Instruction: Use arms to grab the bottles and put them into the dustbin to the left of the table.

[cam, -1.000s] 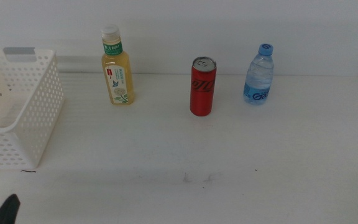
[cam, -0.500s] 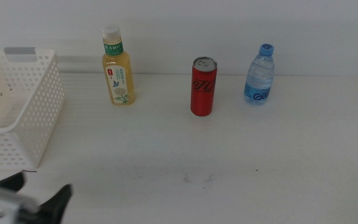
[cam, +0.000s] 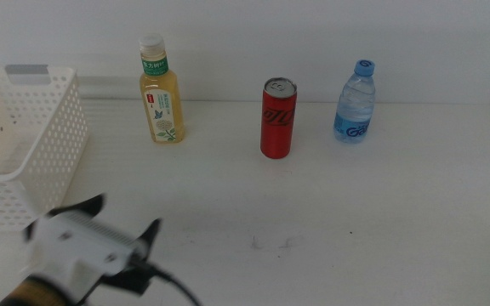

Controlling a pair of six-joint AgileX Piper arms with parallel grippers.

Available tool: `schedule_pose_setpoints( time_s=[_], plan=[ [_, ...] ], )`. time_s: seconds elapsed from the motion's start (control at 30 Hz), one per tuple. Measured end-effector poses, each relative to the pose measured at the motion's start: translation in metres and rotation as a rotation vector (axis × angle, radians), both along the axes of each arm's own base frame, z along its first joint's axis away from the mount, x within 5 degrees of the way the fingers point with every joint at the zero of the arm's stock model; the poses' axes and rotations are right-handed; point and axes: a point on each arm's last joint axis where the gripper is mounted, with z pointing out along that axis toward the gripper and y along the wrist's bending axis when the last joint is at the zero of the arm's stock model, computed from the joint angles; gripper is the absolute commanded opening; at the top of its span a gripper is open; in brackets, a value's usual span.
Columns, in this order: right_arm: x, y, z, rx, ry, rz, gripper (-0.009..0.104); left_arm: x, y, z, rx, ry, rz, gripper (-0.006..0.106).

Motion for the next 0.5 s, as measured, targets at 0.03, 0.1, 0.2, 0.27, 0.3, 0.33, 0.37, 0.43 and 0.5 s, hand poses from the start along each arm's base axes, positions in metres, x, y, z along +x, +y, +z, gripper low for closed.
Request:
schedule_pose_setpoints(
  time_s=[0.03,0.1,0.2,0.27,0.3,0.33,0.37,0.43,0.5],
  plan=[
    [0.000,0.000,0.000,0.000,0.000,0.000,0.077,0.007,-0.006,0.000,0.000,-0.004,-0.022,0.094],
    [0.000,0.000,0.000,0.000,0.000,0.000,0.077,0.021,-0.017,0.000,0.000,-0.015,-0.064,0.094],
    [0.000,0.000,0.000,0.000,0.000,0.000,0.077,0.043,-0.034,0.005,-0.011,-0.060,-0.124,0.094],
    [0.000,0.000,0.000,0.000,0.000,0.000,0.077,0.058,-0.045,0.007,-0.020,-0.082,-0.163,0.094],
    [0.000,0.000,0.000,0.000,0.000,0.000,0.077,0.063,-0.050,0.009,-0.033,-0.088,-0.176,0.094],
    [0.000,0.000,0.000,0.000,0.000,0.000,0.077,0.070,-0.055,0.008,-0.048,-0.080,-0.192,0.094],
    [0.000,0.000,0.000,0.000,0.000,0.000,0.077,0.077,-0.061,0.008,-0.060,-0.077,-0.209,0.094],
    [0.000,0.000,0.000,0.000,0.000,0.000,0.077,0.090,-0.071,0.008,-0.073,-0.067,-0.237,0.094],
    [0.000,0.000,0.000,0.000,0.000,0.000,0.077,0.106,-0.082,0.008,-0.089,-0.050,-0.259,0.094]
  ],
)
